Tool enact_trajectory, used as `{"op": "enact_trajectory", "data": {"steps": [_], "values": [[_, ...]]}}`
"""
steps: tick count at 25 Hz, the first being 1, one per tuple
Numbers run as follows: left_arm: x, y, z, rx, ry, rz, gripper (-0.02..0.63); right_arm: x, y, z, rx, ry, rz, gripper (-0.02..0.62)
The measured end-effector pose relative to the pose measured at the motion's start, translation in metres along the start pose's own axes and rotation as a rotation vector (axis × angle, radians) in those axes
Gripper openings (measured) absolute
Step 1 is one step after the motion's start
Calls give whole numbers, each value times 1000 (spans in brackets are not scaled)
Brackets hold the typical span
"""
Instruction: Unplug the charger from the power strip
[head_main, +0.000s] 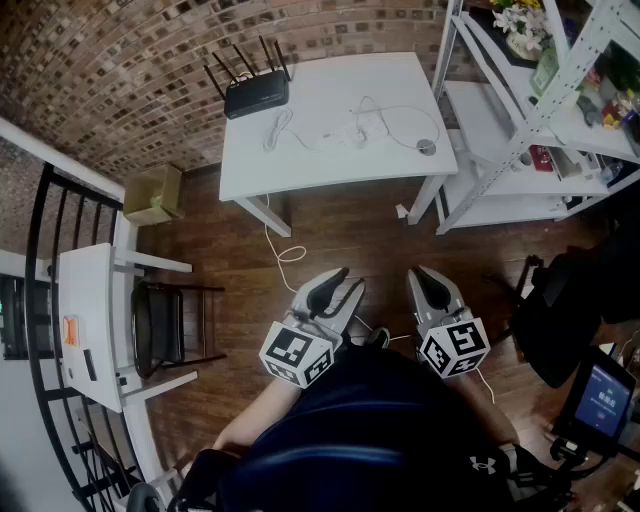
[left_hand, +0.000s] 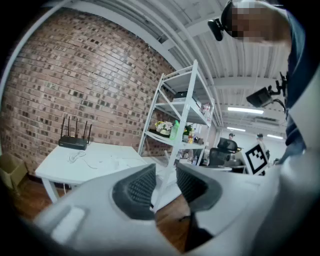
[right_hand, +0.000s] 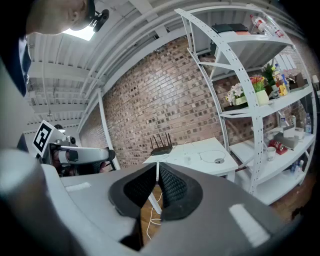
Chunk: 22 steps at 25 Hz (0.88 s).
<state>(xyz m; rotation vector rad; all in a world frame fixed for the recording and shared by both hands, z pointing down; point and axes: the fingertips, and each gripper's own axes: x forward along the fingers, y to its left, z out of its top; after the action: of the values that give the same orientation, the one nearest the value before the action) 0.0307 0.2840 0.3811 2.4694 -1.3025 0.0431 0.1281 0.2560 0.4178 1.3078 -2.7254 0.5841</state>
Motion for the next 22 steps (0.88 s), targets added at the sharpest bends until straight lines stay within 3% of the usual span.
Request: {"op": "enact_trajectory", "data": {"steps": [11, 22], "values": [[57, 43, 11, -19, 18, -48, 124, 50, -41, 11, 12, 12, -62, 21], [148, 175, 51, 15, 41, -137, 124, 180, -89, 44, -33, 51, -208, 21]]}}
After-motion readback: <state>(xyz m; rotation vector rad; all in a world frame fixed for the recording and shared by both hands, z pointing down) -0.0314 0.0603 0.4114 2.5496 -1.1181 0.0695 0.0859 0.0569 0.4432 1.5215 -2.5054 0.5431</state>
